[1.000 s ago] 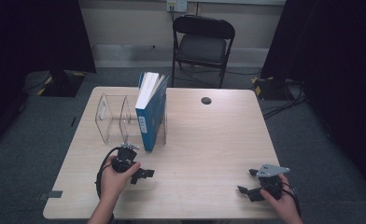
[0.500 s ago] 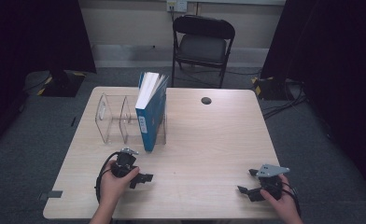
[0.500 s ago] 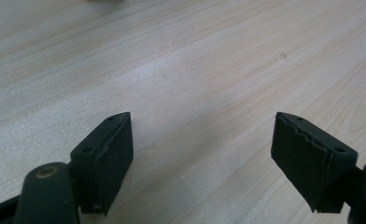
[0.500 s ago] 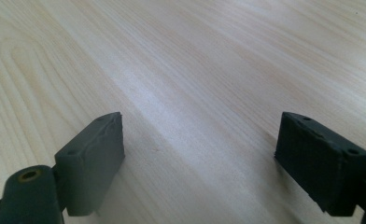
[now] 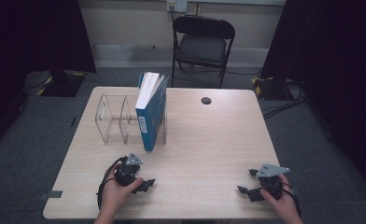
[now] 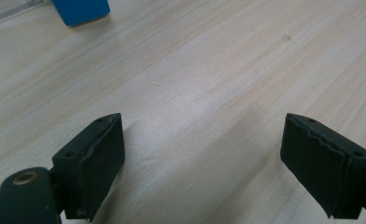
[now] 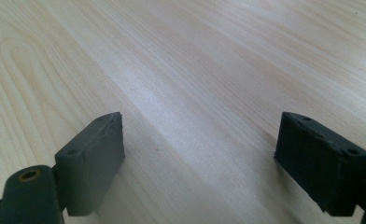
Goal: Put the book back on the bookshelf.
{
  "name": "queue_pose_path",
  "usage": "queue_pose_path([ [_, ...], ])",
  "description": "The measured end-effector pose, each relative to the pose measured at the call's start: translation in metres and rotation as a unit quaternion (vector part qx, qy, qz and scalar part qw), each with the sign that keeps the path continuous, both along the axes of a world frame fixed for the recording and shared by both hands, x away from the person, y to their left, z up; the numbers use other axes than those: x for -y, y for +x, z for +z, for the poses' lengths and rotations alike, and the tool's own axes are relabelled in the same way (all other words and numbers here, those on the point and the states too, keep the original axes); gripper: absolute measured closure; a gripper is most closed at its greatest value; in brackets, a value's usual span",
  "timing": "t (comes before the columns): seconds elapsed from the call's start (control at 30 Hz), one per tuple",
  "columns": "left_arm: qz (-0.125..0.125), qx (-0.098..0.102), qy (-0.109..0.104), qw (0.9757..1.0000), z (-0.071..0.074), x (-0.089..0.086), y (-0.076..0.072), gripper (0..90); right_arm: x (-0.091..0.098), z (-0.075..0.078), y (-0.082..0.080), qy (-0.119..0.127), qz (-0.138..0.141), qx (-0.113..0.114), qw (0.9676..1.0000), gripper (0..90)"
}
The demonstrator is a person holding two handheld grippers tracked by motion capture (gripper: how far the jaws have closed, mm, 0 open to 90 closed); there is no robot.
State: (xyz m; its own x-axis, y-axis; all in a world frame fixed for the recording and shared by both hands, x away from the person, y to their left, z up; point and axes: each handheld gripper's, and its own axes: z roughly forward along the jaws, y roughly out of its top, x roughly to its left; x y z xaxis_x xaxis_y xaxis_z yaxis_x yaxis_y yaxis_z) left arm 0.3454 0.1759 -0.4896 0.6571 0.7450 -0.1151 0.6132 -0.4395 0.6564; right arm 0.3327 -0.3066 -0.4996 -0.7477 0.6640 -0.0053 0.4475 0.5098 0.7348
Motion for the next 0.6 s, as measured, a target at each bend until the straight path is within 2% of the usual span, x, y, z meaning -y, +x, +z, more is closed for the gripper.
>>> queue_pose_path([
  [0.1, -0.005, 0.021, 0.017, 0.9996, -0.0020, 0.0026, -0.0039, 13.5, 0.0000, 0.0000, 0.0000, 0.000, 0.000, 0.000, 1.0000, 14.6],
  [0.17, -0.004, 0.026, 0.015, 0.9995, -0.0029, 0.0031, -0.0048, 13.5, 0.0000, 0.0000, 0.0000, 0.000, 0.000, 0.000, 1.0000, 14.6],
  [0.23, -0.001, 0.026, 0.019, 0.9995, -0.0029, 0.0028, -0.0056, 13.5, 0.0000, 0.0000, 0.0000, 0.000, 0.000, 0.000, 1.0000, 14.6],
  [0.43, -0.004, 0.042, 0.026, 0.9988, -0.0051, 0.0045, -0.0083, 13.6, 0.0000, 0.0000, -0.0001, 0.000, 0.000, 0.000, 1.0000, 14.6],
  [0.6, -0.003, 0.046, 0.022, 0.9987, -0.0065, 0.0034, -0.0099, 13.4, 0.0000, 0.0000, -0.0001, 0.000, 0.000, 0.000, 1.0000, 14.6],
])
